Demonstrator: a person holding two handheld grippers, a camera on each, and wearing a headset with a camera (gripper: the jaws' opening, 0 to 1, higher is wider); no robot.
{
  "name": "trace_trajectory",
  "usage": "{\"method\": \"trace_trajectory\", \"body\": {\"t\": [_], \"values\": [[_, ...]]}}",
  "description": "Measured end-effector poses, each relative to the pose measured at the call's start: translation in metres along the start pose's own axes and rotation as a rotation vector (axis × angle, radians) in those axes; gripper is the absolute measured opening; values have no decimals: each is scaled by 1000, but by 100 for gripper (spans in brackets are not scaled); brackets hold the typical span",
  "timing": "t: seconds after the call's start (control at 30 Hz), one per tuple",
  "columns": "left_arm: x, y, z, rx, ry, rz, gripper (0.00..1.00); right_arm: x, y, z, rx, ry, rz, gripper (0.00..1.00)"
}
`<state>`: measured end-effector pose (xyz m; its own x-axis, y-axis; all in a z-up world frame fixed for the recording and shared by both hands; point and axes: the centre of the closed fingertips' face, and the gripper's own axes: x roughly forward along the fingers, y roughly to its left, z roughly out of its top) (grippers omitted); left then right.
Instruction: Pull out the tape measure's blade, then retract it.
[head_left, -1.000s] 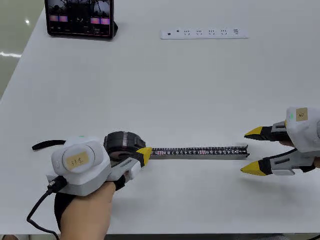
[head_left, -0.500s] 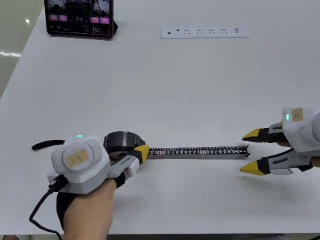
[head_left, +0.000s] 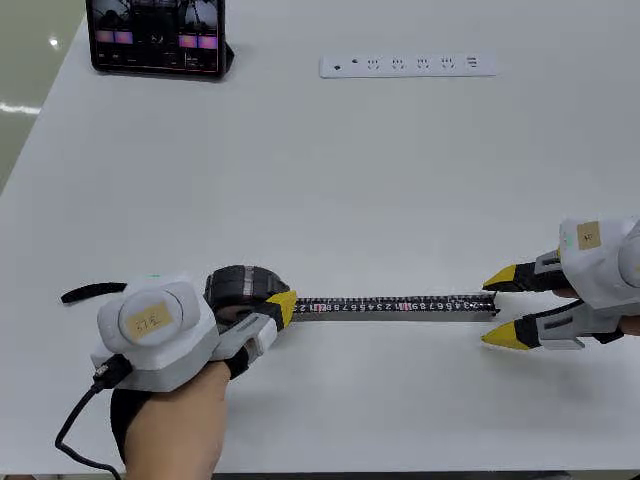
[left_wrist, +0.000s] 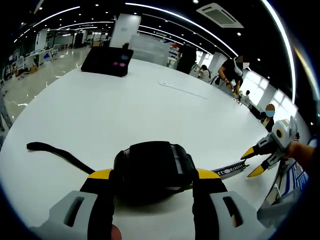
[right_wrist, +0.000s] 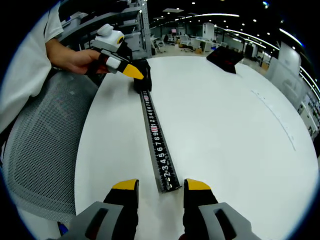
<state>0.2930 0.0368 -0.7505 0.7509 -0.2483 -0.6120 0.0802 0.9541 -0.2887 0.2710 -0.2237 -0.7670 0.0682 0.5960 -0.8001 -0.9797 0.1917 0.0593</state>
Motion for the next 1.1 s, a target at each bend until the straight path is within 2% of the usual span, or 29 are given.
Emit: {"method": "trace_trajectory", "body": {"t": [0.27,0.5,0.83,1.1], "values": [[0,0,0,1,4,-2,59,1,-7,-2,-62,27,0,19],[0,0,0,0,3,-2,59,1,-9,-5,-77,41,8,14],[0,0,0,-2,8,-4,59,2,-10,-5,-107,43,14,12],[0,1,-1,-11,15,2,59,4,-11,-6,-136,70,29,11]]}}
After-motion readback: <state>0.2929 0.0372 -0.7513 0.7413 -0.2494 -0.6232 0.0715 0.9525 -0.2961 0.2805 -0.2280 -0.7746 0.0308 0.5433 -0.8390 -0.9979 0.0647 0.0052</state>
